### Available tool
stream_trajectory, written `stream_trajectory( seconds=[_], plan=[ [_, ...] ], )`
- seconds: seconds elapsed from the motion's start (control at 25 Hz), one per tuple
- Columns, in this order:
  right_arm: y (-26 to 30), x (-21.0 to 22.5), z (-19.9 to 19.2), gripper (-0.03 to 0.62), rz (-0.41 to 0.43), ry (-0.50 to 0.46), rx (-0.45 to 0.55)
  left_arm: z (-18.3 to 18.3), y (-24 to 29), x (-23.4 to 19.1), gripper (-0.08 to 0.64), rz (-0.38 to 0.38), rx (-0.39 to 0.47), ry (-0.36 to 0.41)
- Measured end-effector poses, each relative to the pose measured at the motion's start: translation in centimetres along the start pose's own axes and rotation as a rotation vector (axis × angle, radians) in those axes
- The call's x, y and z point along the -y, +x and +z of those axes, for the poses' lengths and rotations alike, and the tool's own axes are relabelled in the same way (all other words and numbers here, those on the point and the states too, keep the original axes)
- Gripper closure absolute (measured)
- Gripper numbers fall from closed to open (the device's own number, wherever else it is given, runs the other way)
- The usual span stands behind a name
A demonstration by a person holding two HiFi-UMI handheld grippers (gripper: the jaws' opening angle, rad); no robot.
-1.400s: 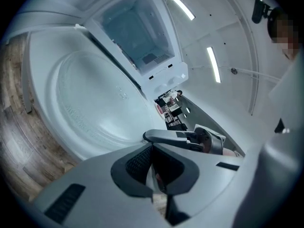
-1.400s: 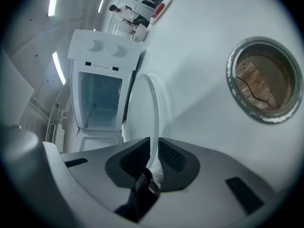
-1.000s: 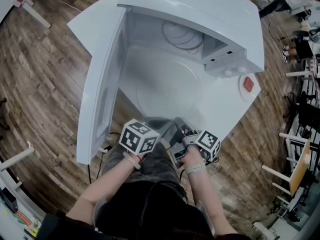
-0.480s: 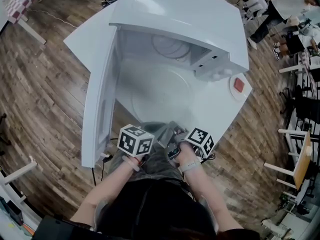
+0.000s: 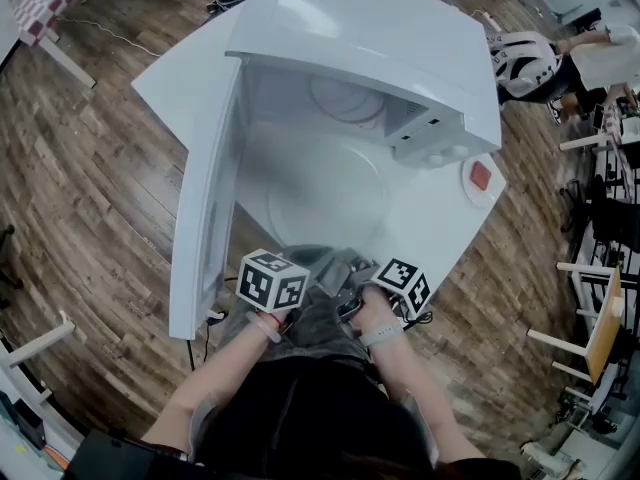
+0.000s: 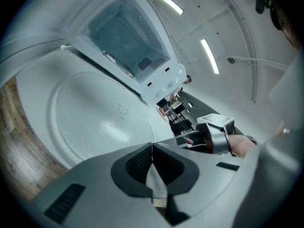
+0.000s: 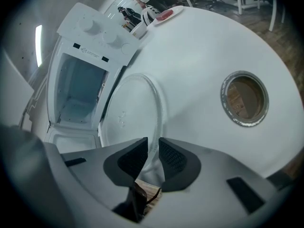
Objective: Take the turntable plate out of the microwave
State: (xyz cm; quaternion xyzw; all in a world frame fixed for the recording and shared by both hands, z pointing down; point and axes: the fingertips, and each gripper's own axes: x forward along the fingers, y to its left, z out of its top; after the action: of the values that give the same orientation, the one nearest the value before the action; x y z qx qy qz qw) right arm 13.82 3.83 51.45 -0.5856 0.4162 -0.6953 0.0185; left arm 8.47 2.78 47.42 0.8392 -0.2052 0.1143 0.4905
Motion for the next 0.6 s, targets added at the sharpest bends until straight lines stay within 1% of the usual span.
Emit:
stream_trajectory(
  seconds=[0.4,0.6],
  plan=[
    [-0.4,0.4,-0.1,0.511,-0.03,-0.001,-0.004,0.2,-0.2,-0.5,0.545,0.0,-0.002,-0.023],
    [-1.1,1.0,0.1,0.505,-0.042,-0.009,0.023,0.4,-0.2,-0.5,0.545,-0.003,-0.001,-0.024]
  ],
)
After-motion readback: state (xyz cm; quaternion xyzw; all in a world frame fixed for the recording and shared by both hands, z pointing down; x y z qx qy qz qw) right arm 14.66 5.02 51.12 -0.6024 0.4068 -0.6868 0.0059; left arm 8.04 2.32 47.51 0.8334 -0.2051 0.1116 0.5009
